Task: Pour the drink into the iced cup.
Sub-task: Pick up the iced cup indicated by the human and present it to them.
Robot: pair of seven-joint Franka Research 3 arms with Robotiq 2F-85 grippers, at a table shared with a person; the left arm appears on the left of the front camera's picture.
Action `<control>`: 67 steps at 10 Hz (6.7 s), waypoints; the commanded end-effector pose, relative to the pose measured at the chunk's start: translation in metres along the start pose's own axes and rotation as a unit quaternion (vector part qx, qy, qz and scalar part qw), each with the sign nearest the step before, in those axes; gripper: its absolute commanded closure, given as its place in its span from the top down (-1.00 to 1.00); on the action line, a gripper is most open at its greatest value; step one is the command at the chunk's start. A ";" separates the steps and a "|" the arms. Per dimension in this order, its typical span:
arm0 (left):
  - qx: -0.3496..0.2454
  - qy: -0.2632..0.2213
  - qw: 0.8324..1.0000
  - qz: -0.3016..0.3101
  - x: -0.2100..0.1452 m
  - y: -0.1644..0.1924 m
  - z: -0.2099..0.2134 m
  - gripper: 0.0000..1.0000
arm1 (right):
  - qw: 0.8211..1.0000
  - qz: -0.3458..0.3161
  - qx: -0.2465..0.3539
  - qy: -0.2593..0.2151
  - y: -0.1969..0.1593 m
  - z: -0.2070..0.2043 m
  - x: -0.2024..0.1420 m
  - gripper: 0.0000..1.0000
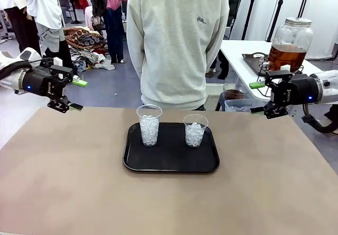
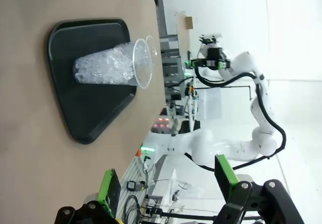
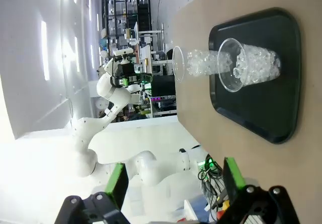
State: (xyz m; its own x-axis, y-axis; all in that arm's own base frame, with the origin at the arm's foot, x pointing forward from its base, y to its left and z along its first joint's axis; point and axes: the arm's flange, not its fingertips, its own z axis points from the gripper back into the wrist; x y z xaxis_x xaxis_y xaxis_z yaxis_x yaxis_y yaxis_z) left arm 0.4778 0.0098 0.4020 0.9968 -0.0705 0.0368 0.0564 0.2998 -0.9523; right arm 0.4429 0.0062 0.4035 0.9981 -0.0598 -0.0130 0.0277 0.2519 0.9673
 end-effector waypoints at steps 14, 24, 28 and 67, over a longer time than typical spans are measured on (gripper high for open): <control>-0.013 0.019 1.000 0.005 0.008 0.006 0.001 1.00 | 1.000 -0.006 0.003 0.011 -0.007 -0.001 0.005 1.00; -0.013 0.019 1.000 0.005 0.008 0.006 0.001 1.00 | 1.000 -0.006 0.003 0.011 -0.007 -0.001 0.005 1.00; -0.013 0.019 1.000 0.005 0.008 0.006 0.001 1.00 | 1.000 -0.006 0.003 0.011 -0.007 -0.001 0.005 1.00; 0.042 -0.063 0.788 -0.611 0.024 0.051 -0.080 1.00 | 1.000 -0.006 0.003 0.011 -0.007 -0.001 0.005 1.00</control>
State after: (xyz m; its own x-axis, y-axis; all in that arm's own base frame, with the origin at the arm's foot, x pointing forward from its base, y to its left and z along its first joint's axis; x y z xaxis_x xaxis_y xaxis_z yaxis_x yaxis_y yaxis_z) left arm 0.5063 -0.0531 0.3279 0.2190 -0.2463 0.9441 0.9707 0.1535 -0.1851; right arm 0.4479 0.0050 0.3960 0.9990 -0.0349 -0.0296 0.0373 0.2450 0.9688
